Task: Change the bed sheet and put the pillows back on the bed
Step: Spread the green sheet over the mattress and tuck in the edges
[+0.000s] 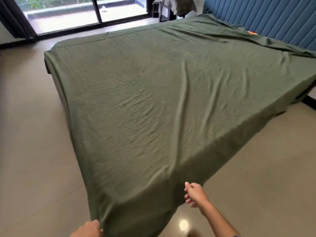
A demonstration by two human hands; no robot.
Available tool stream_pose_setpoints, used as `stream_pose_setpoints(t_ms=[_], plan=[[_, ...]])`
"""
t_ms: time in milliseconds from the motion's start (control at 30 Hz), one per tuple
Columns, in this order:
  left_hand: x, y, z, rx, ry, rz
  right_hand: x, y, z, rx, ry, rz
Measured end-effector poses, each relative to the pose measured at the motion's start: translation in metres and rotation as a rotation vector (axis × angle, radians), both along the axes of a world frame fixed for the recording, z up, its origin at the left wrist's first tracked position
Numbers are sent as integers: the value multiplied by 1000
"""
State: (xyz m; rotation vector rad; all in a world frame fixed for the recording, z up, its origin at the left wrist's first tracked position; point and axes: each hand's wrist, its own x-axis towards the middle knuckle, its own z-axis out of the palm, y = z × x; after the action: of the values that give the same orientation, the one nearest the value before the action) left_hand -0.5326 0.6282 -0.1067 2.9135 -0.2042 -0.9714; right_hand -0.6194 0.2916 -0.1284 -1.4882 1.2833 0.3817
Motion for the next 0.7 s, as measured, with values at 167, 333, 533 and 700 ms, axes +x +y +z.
stream_pose_setpoints(t_ms=[167,333,533,700], plan=[[46,-136,35,100,33,-341,8,-121,6,-80,-26,-109],[70,-319,41,-130,-78,-607,38,-256,5,-206,-95,-229],[68,-505,14,-277,-292,-782,67,-402,-13,-325,-49,-366],[65,-590,-24,-50,-162,-887,92,-475,-39,-396,-18,-350]])
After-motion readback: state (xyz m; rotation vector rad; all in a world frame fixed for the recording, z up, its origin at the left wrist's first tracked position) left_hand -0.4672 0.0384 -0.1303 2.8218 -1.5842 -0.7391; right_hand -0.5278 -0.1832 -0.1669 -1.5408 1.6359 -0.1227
